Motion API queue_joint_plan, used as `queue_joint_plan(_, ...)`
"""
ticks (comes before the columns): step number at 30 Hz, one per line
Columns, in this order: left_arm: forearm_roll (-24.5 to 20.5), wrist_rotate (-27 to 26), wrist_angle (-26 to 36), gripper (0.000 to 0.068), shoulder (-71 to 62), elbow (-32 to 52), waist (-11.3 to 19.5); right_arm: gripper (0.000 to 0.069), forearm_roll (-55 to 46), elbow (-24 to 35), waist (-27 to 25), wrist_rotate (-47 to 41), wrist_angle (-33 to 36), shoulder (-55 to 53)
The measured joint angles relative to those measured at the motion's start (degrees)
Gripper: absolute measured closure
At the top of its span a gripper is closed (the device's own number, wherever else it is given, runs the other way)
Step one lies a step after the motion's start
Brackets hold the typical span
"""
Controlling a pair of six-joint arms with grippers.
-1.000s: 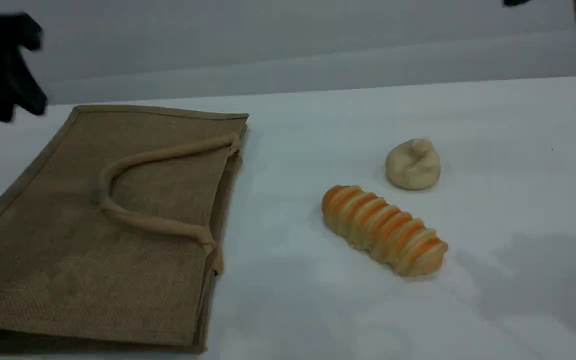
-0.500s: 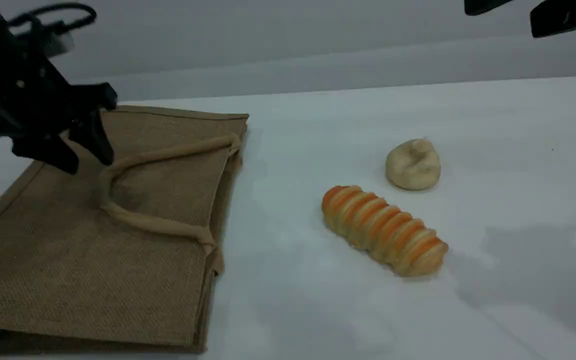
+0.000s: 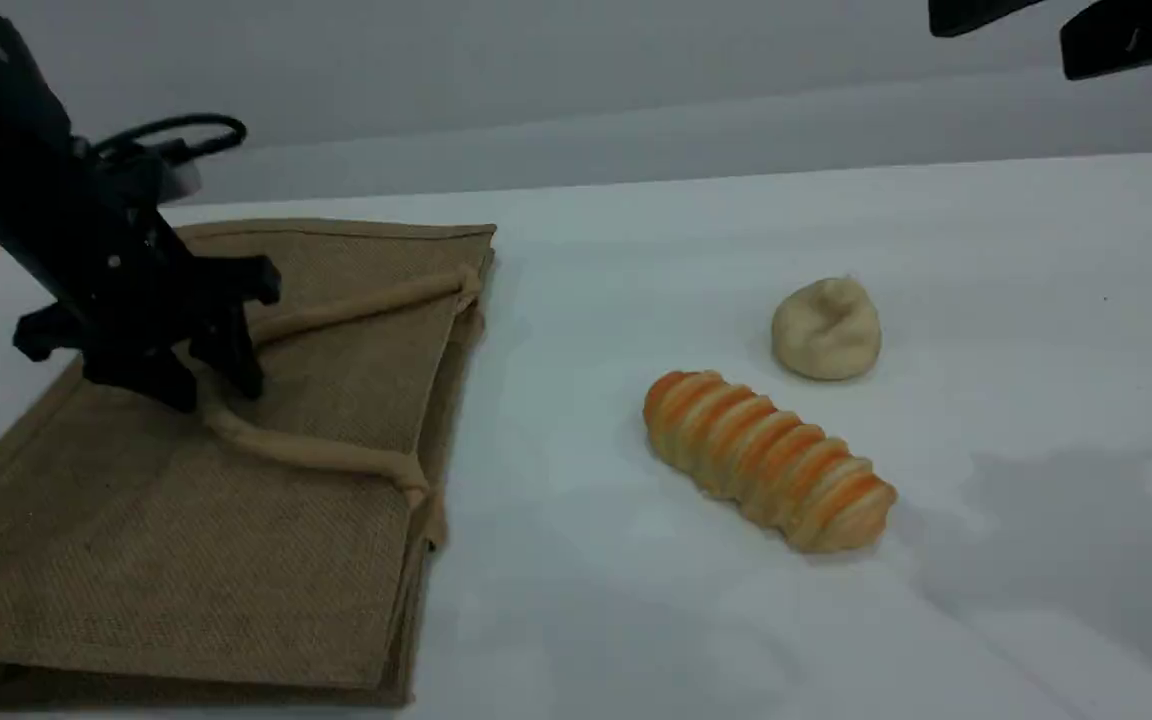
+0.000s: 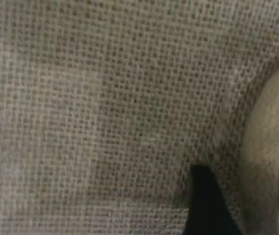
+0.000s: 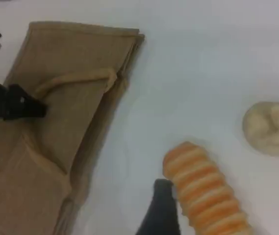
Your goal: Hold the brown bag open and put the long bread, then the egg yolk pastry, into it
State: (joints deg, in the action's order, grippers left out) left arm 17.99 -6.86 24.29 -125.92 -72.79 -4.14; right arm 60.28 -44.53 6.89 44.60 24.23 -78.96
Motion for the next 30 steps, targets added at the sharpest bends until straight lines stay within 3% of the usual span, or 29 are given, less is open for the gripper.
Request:
queue_joint_plan(2,0.12,0.06,-0.98,0.0382,0.00,0.00,-0.58,0.0120,0.00,0.00,0.00,0.00,-0.07,0.00)
queue_joint_plan(7,0.21,0.11,-2.38,0.0596,0.00,0.00,-1.56,0.0120,0.00,0.00,0.00,0.07,-0.18,0.00)
queue_joint_plan(13,0.21,-0.03,-1.54,0.0596,0.63,-1.05,-1.95,0.0120,0.00,0.00,0.00,0.07,-0.18,0.00)
queue_joint_plan(18,0.07,-5.06,7.83,0.0596,5.25,-6.94,-1.95,0.0120,0.00,0.06,0.00,0.07,1.61,0.00)
queue_joint_plan(30,1.83,-17.30,40.55,0.0596,18.55,-29.60,-2.97,0.0120,0.21,0.06,0.00,0.47,2.20,-1.04)
